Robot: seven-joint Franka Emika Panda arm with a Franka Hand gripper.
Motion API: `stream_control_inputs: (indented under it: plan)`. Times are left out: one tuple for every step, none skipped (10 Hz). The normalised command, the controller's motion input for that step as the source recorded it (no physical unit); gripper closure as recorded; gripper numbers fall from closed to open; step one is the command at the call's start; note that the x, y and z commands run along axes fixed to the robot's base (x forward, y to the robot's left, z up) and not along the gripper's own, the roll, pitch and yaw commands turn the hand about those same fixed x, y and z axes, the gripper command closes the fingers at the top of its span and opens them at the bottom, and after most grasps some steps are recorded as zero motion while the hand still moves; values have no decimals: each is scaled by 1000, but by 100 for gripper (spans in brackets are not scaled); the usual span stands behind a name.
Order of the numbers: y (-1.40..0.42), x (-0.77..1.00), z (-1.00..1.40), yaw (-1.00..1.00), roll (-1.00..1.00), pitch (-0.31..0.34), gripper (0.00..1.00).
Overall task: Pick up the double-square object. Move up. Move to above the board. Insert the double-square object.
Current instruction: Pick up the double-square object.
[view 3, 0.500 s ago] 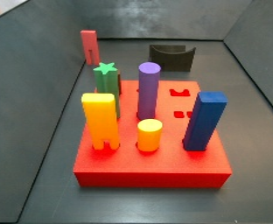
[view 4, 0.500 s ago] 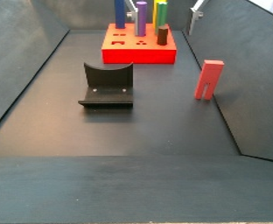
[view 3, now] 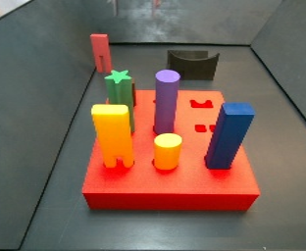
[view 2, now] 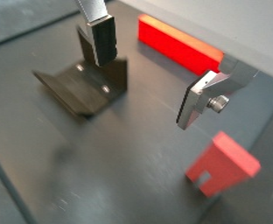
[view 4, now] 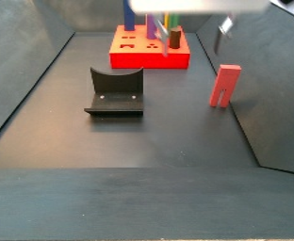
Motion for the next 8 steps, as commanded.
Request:
stream_control_inputs:
  plan:
    - [-31, -1000, -417, 0, -39, -133, 0]
    - [-29, -1000, -83, 0, 0, -190, 0]
    - [0, -1000, 46, 0, 0, -224, 0]
    - [0, -1000, 29, 0, 0, -229, 0]
    - [0, -1000, 0, 0, -13, -269, 0]
    - [-129, -951, -254, 0, 0, -266, 0]
    - [-260, -877, -383, -14, 0, -241, 0]
    - [-389, -666, -509, 0, 0, -267, 0]
